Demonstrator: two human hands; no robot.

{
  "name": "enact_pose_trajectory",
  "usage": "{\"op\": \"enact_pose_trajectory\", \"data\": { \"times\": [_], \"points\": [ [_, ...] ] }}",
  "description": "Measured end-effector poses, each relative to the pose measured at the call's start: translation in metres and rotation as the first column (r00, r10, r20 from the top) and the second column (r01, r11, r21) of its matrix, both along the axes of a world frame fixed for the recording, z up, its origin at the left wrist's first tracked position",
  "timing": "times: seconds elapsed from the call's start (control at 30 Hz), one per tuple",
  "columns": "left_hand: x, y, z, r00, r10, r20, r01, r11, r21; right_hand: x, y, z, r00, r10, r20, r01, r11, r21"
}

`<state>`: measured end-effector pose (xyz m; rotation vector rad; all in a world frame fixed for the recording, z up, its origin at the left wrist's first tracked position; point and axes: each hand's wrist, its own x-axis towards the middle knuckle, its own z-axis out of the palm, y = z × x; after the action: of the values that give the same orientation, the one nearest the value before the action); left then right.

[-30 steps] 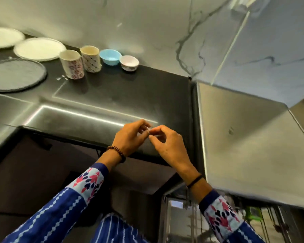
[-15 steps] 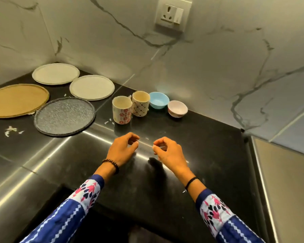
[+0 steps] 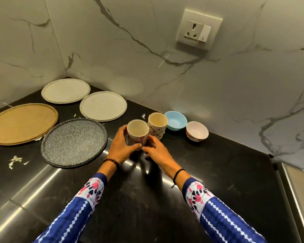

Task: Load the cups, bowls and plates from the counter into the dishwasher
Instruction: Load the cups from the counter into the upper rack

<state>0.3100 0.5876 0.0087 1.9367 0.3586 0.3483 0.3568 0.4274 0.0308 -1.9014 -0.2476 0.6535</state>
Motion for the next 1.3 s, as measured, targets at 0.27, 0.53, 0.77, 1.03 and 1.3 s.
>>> {"op": "enact_pose_trajectory", "data": {
  "times": [0.27, 0.53, 0.77, 1.03, 1.3],
  "points": [
    [0.015, 0.002, -0.005, 1.000, 0.009, 0.009, -0.009, 0.997, 0.072, 0.005, 0.005, -0.013, 0.999, -0.035, -0.032, 0.036, 0.998, 0.042],
    [-0.011, -0.029, 0.029, 0.999, -0.044, -0.007, 0.043, 0.921, 0.387, -0.022, -0.035, -0.006, 0.994, -0.093, -0.058, 0.102, 0.981, 0.166],
    [-0.034, -0.082, 0.052, 0.986, -0.163, -0.045, 0.169, 0.959, 0.228, -0.064, -0.104, 0.014, 0.967, -0.219, -0.130, 0.247, 0.930, 0.271],
    [-0.059, -0.165, 0.063, 0.869, -0.489, -0.068, 0.493, 0.868, 0.064, -0.127, -0.191, 0.023, 0.893, -0.426, -0.146, 0.450, 0.861, 0.238],
    [-0.094, -0.249, 0.061, 0.657, -0.747, -0.105, 0.750, 0.662, -0.012, -0.220, -0.266, 0.018, 0.752, -0.644, -0.136, 0.658, 0.728, 0.190]
  ]
}}
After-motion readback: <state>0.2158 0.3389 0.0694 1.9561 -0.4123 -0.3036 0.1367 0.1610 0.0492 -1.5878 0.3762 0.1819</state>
